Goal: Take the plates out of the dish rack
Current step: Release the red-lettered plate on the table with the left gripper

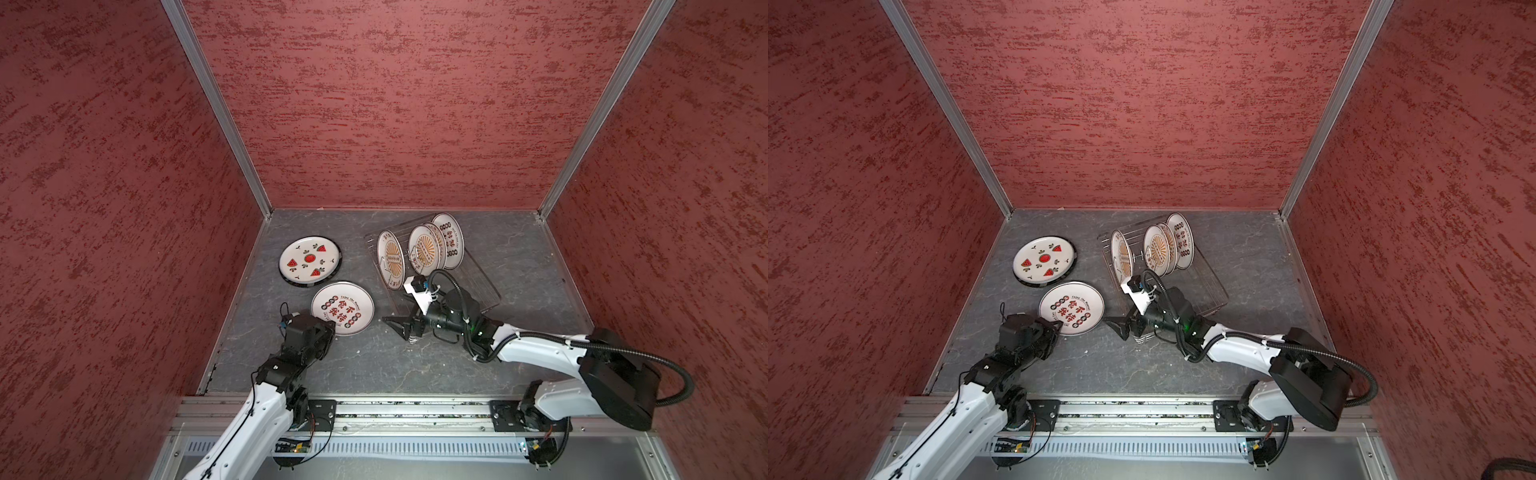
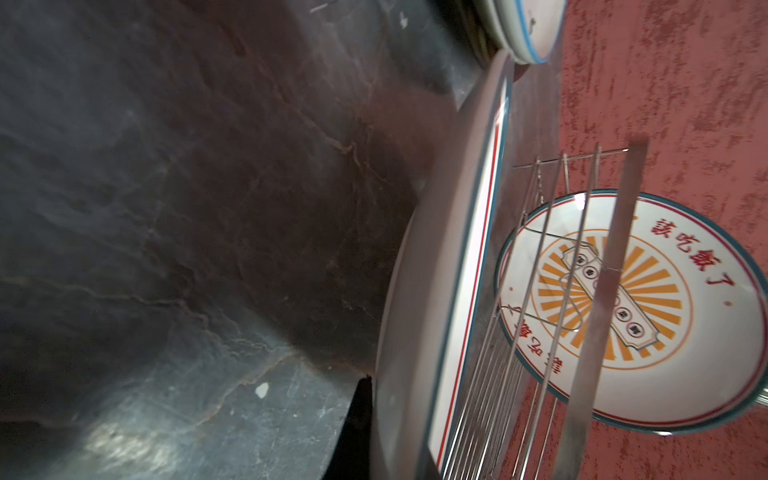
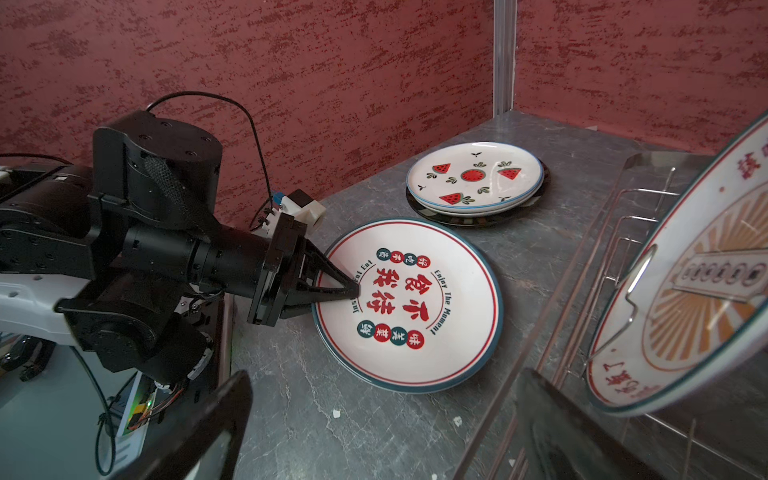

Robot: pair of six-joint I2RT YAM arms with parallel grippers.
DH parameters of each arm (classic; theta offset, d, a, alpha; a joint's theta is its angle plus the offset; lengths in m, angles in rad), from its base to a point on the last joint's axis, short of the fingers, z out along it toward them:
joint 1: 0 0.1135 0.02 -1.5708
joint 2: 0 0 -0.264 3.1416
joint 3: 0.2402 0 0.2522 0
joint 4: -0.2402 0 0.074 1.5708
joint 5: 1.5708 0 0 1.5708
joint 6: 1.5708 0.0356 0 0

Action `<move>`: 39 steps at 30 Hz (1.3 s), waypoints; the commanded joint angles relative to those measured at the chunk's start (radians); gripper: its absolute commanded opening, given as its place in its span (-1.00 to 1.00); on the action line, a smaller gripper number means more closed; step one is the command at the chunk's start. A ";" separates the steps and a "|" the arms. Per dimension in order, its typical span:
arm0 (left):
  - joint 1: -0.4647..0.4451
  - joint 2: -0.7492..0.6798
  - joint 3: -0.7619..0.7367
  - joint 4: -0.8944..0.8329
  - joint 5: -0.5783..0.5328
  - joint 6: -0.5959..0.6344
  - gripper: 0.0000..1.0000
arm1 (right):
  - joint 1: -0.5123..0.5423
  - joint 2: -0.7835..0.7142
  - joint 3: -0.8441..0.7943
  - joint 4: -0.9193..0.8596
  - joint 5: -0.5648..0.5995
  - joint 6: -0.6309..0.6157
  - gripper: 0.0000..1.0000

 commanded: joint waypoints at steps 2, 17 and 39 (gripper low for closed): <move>0.011 0.073 0.026 0.172 0.063 -0.033 -1.00 | 0.007 0.006 0.030 -0.054 0.080 -0.056 0.98; 0.034 0.163 0.000 0.200 0.034 -0.076 -0.54 | 0.010 0.079 0.074 -0.071 0.037 -0.054 0.98; 0.048 0.372 0.069 0.182 -0.133 -0.005 0.23 | 0.013 0.074 0.075 -0.076 0.024 -0.064 0.98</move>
